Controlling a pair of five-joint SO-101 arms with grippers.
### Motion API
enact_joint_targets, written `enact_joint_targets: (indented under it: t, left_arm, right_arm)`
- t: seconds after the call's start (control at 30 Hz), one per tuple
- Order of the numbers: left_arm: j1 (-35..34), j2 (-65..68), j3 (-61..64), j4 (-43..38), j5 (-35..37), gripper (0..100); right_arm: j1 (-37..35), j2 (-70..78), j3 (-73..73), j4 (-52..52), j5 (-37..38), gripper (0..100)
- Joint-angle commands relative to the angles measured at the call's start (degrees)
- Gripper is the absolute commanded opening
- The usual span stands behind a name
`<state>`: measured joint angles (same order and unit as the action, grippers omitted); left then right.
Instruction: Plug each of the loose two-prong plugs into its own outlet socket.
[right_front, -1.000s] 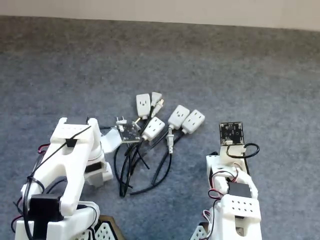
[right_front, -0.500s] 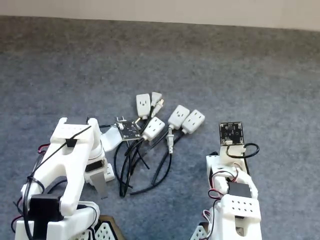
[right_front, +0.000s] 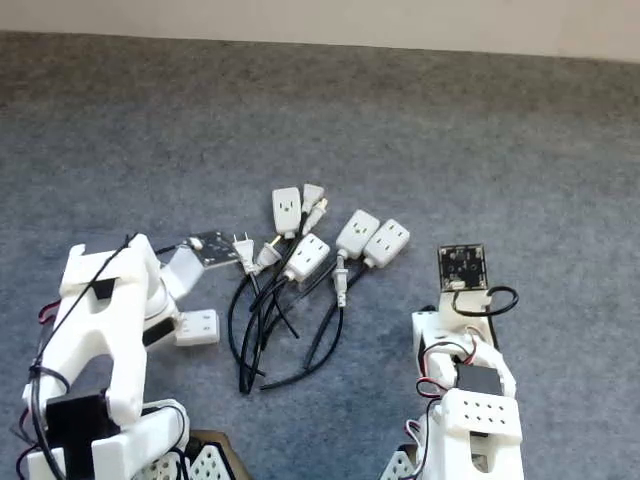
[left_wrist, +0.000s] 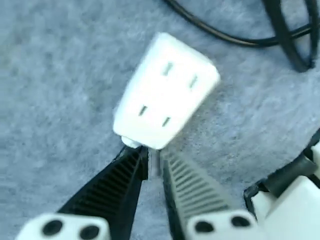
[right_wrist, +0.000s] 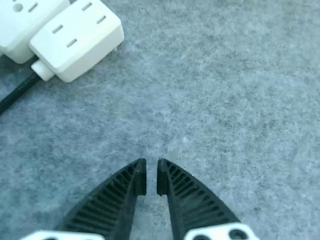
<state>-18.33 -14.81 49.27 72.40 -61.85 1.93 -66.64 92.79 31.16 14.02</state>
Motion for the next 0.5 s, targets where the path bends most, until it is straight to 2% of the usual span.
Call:
enact_joint_targets:
  t: [0.0,0.13,0.23,0.3,0.47]
  left_arm:
    - [-1.2,-1.0,-0.2,3.0,-0.5,5]
    - [1.5,-1.4,0.2,8.6,-0.8,5]
    - [1.3,-1.5,0.4,13.4,-6.9,5]
    - [-0.8,-1.5,-0.3,16.0,-9.8,5]
    - [-10.0,-5.7,-6.5,17.1,-10.3,5]
  right_arm:
    - [-2.2,-0.7,-3.4,3.4,0.3,5.5]
    - [-3.1,-0.7,-5.1,6.8,0.3,5.5]
    - [-3.2,-0.7,-6.5,8.7,0.4,5.5]
    - [-3.4,-0.7,-8.7,10.8,0.5,5.5]
    - [-4.2,-0.5,-18.2,14.7,0.5,5.5]
